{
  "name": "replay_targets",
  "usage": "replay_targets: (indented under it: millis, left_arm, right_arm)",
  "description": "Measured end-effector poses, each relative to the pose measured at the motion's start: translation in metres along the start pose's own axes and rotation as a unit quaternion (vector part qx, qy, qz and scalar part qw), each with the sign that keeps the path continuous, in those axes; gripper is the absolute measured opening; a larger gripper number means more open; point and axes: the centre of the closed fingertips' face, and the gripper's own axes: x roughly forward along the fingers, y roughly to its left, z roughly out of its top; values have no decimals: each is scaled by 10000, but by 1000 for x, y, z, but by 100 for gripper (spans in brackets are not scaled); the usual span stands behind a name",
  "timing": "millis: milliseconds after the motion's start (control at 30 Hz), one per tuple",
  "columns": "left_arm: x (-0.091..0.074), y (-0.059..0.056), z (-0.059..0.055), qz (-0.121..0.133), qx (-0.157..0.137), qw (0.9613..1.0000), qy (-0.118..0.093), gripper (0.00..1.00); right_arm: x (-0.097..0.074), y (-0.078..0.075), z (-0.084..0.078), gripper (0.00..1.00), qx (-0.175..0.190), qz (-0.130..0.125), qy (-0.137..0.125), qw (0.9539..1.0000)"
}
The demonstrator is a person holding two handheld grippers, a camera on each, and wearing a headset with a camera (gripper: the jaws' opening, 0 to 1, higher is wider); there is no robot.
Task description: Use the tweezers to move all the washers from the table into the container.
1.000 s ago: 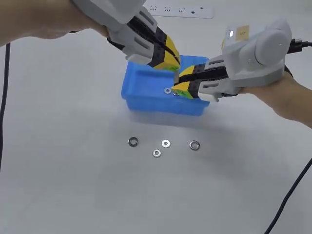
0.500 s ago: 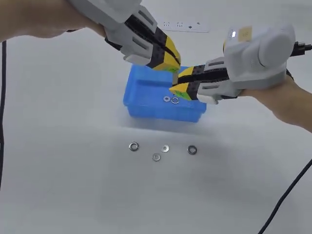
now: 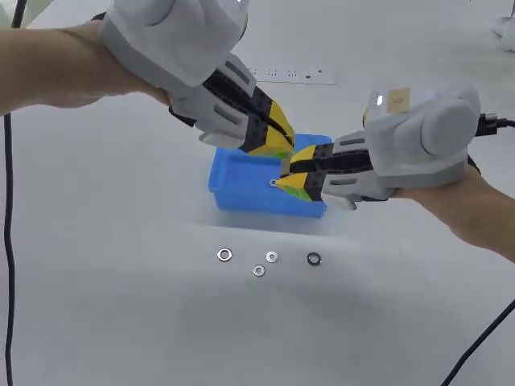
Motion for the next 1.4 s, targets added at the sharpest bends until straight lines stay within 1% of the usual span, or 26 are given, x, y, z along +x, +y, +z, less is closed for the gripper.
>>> replay_targets:
  millis: [200,300,400,467,567,633,767,867,1067,1200,1400]
  left_arm:
    - [0,-18,3,-52,-10,10000,32,6]
    - [1,-28,5,-75,-22,10000,35,6]
    - [2,-37,5,-53,-92,9999,15,6]
    - [3,-44,4,-57,-107,9999,16,6]
    - [3,-51,3,-66,-129,9999,13,6]
    - [3,-57,1,-76,-194,9998,1,6]
    - [5,-69,-2,-127,-217,9997,40,6]
    - [5,-74,-5,-146,-250,9996,50,6]
    - [5,-85,-12,-158,-317,9993,103,6]
    - [7,-92,-18,-175,-342,9992,127,6]
    - [7,-93,-25,-86,-408,9991,108,6]
  right_arm:
    - [-3,20,-1,12,21,49,15,10000]
    - [-4,27,-3,12,19,74,35,10000]
    - [-4,35,-5,12,17,92,69,9999]
    - [-4,39,-6,12,29,109,87,9999]
    - [-3,49,-9,12,69,165,107,9998]
    - [-2,55,-11,12,96,183,112,9997]
    - [1,67,-15,12,189,244,117,9995]
    - [3,75,-17,12,220,287,133,9993]
    - [9,86,-19,12,279,352,136,9989]
    - [13,93,-23,12,306,427,179,9985]
    - [17,94,-26,13,365,388,208,9984]
